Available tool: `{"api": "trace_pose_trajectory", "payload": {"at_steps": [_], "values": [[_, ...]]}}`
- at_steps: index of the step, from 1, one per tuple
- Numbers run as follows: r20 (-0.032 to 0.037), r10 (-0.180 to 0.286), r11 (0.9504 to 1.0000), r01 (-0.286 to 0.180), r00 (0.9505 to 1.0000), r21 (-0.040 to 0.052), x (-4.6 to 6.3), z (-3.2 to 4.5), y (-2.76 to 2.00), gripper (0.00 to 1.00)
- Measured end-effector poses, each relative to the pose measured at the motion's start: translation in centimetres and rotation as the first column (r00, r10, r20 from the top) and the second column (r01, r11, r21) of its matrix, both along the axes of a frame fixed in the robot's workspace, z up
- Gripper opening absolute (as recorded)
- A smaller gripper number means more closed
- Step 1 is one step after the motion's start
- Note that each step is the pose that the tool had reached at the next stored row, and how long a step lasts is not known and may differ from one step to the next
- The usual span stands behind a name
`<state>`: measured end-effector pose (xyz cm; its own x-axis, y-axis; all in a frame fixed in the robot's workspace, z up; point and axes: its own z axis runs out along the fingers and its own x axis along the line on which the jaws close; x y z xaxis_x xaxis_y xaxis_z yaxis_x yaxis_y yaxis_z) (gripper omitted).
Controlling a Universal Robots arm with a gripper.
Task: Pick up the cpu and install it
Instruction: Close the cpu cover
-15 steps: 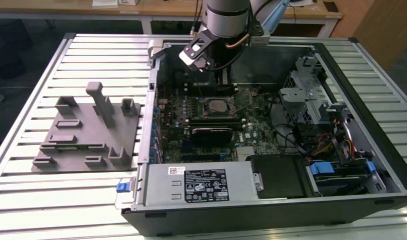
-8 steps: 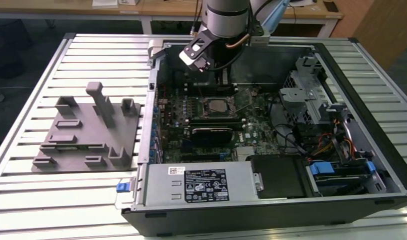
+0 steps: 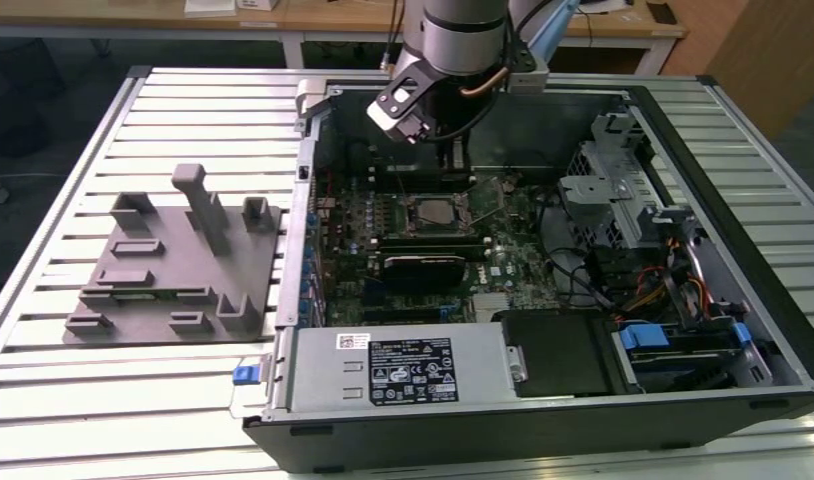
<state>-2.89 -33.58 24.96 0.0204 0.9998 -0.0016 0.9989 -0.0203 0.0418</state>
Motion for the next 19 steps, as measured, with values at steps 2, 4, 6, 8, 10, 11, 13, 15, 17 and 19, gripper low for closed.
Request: {"api": "trace_pose_trajectory", "payload": {"at_steps": [2,4,6,8,10,11,13,15,17,19], "values": [[0.0,0.0,1.0,0.0,1.0,0.0,0.4,0.0,0.0,0.11],[0.0,0.0,1.0,0.0,1.0,0.0001,0.8,0.0,0.01,0.11],[0.0,0.0,1.0,0.0,1.0,0.0,1.1,0.0,0.02,0.11],[0.0,0.0,1.0,0.0,1.0,0.0001,1.4,0.0,0.02,0.11],[0.0,0.0,1.0,0.0,1.0,0.0001,1.7,0.0,0.02,0.11],[0.0,0.0,1.0,0.0,1.0,0.0001,1.9,0.0,0.02,0.11],[0.0,0.0,1.0,0.0,1.0,0.0,2.2,0.0,0.02,0.11],[0.0,0.0,1.0,0.0,1.0,0.0,2.5,0.0,0.02,0.11],[0.0,0.0,1.0,0.0,1.0,0.0,2.8,0.0,0.02,0.11],[0.0,0.0,1.0,0.0,1.0,0.0,3.1,0.0,0.02,0.11]]}}
